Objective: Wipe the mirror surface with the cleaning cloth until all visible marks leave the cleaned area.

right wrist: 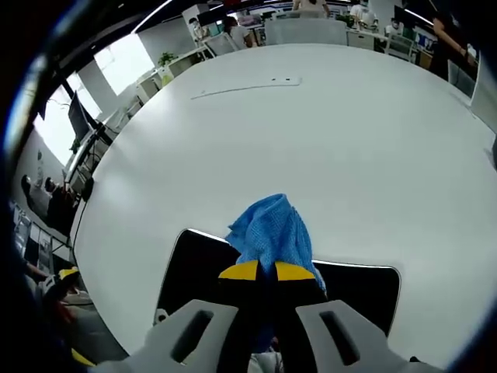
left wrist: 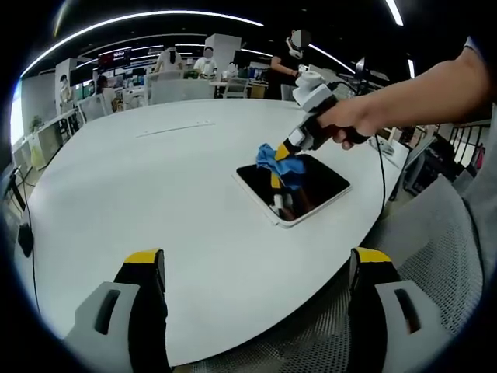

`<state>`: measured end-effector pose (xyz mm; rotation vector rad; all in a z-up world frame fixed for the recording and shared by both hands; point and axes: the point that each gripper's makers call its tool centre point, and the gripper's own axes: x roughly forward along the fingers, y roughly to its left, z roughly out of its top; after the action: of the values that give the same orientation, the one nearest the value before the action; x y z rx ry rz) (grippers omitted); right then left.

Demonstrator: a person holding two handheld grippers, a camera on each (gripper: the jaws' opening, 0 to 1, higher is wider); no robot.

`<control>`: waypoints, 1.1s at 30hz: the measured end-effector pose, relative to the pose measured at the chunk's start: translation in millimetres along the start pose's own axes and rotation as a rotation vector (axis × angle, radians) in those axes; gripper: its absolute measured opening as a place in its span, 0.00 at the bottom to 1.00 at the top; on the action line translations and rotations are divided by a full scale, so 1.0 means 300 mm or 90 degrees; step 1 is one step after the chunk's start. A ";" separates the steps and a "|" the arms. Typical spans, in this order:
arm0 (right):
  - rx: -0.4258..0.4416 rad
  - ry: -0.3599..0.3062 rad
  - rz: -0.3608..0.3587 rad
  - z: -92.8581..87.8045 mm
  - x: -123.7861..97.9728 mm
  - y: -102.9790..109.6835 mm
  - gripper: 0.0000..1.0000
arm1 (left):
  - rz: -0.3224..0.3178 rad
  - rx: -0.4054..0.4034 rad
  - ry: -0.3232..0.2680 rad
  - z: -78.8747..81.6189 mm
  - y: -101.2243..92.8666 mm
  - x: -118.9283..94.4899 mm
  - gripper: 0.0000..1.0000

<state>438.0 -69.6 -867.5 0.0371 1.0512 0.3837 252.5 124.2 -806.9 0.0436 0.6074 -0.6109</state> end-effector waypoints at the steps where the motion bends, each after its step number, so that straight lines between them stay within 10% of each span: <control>1: 0.002 0.000 0.002 0.000 0.000 0.001 0.00 | 0.000 0.000 0.000 0.000 0.000 0.000 0.98; 33: 0.007 0.001 -0.036 -0.044 -0.062 -0.135 0.00 | -0.001 0.011 0.014 -0.014 -0.001 0.000 0.97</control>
<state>430.3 -115.5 -867.1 0.0161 1.0529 0.3263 250.2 124.7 -810.3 0.0659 0.6242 -0.6171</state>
